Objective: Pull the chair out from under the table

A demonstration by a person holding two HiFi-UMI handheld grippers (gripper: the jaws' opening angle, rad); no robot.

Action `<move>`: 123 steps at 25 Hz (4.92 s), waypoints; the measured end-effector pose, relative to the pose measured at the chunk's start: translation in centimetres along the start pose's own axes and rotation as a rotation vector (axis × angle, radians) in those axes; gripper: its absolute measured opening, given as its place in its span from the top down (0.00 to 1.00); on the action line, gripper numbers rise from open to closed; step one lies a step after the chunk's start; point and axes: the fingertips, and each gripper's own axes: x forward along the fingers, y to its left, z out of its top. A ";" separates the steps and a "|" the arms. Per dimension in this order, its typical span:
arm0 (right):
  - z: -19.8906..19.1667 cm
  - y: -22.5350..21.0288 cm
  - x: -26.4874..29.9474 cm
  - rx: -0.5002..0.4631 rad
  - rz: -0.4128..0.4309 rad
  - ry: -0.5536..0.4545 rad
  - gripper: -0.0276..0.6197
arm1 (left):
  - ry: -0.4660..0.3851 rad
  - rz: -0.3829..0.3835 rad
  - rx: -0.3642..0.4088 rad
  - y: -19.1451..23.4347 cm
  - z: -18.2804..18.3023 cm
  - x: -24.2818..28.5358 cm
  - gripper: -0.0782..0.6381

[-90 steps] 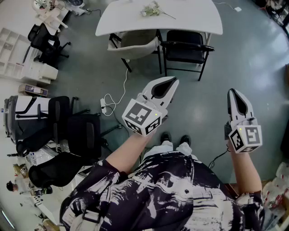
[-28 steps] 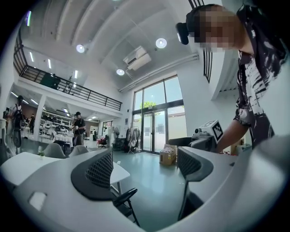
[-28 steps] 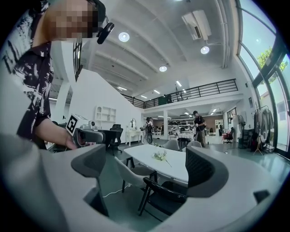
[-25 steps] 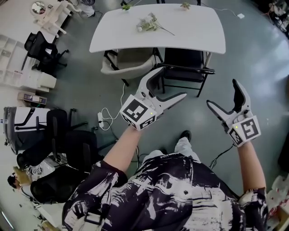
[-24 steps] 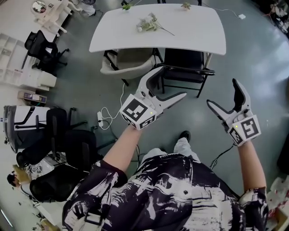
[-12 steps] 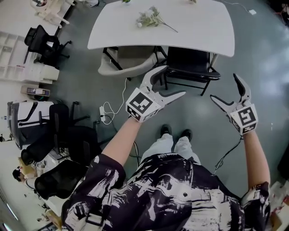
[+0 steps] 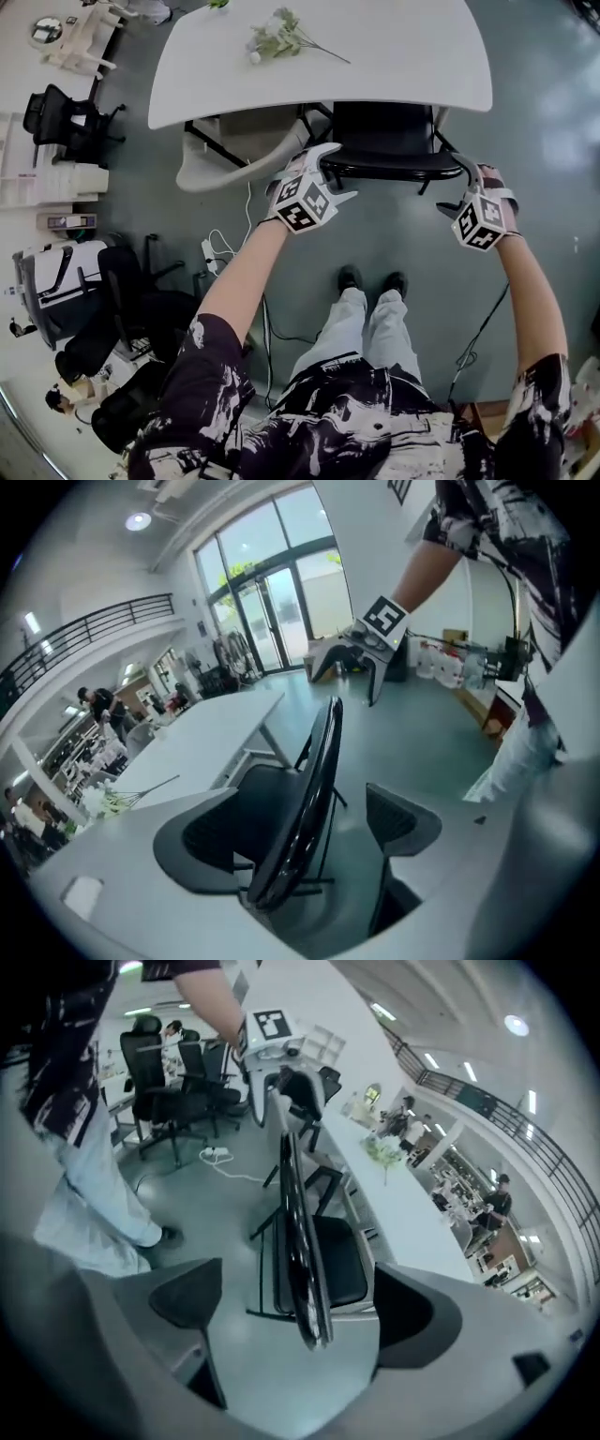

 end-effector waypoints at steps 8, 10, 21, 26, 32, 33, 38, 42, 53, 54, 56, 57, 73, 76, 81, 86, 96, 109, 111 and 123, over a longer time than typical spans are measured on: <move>-4.3 0.8 7.6 -0.167 0.086 0.139 0.26 | 0.202 -0.073 0.257 0.9 -6.5 7.1 0.50; -4.4 0.5 8.2 -0.209 0.061 0.141 0.46 | 0.207 -0.089 0.292 0.6 -7.0 7.9 0.57; -4.0 -1.5 8.8 -0.270 -0.102 0.146 0.88 | 0.204 0.072 0.475 1.1 -6.9 8.3 0.85; -4.0 -0.3 8.1 -0.244 -0.115 0.157 0.88 | 0.203 0.085 0.479 -0.3 -6.8 7.8 0.85; -3.0 4.1 6.5 -0.236 -0.107 0.164 0.88 | 0.208 0.067 0.490 -4.1 -7.6 5.7 0.85; -2.9 5.2 6.1 -0.235 -0.108 0.165 0.88 | 0.208 0.066 0.491 -5.2 -7.7 5.3 0.85; -2.8 11.5 3.4 -0.237 -0.104 0.166 0.88 | 0.214 0.066 0.486 -11.8 -8.1 3.1 0.85; -2.5 17.4 1.0 -0.243 -0.102 0.169 0.88 | 0.222 0.056 0.486 -18.0 -8.8 0.8 0.85; -1.0 31.4 -4.9 -0.228 -0.031 0.198 0.86 | 0.247 0.005 0.480 -31.7 -10.3 -4.8 0.84; -1.0 32.3 -5.3 -0.224 -0.018 0.200 0.85 | 0.248 0.002 0.473 -32.7 -10.4 -5.1 0.84; -1.0 34.0 -5.9 -0.217 0.004 0.203 0.84 | 0.249 0.003 0.468 -34.1 -10.3 -5.7 0.84; -1.0 34.7 -6.2 -0.214 0.014 0.204 0.83 | 0.250 -0.001 0.467 -34.7 -10.3 -5.9 0.84; -1.0 39.5 -7.9 -0.185 0.218 0.149 0.61 | 0.191 -0.112 0.366 -38.0 -10.1 -7.3 0.73; 0.0 39.3 -9.8 -0.147 0.321 0.089 0.61 | 0.184 -0.185 0.350 -38.1 -9.9 -8.4 0.68; 2.3 37.0 -14.2 -0.060 0.486 0.021 0.62 | 0.216 -0.367 0.315 -37.8 -9.6 -11.3 0.63; 6.5 29.5 -15.6 0.248 0.438 -0.102 0.65 | 0.234 -0.593 0.191 -35.1 -8.1 -16.1 0.77; 12.9 13.2 -12.0 0.914 -0.014 -0.419 0.89 | -0.410 -0.006 -0.747 -14.8 7.3 -11.3 0.86; 15.0 -2.1 -17.4 0.952 -0.443 -0.590 0.94 | -0.604 0.331 -0.691 -4.3 14.8 -13.8 0.88; 15.0 -2.5 -17.6 0.953 -0.474 -0.591 0.94 | -0.626 0.348 -0.683 -3.6 15.1 -14.0 0.88; 18.2 -4.7 -21.4 0.835 -0.564 -0.663 0.94 | -0.685 0.401 -0.631 -0.9 17.0 -16.8 0.88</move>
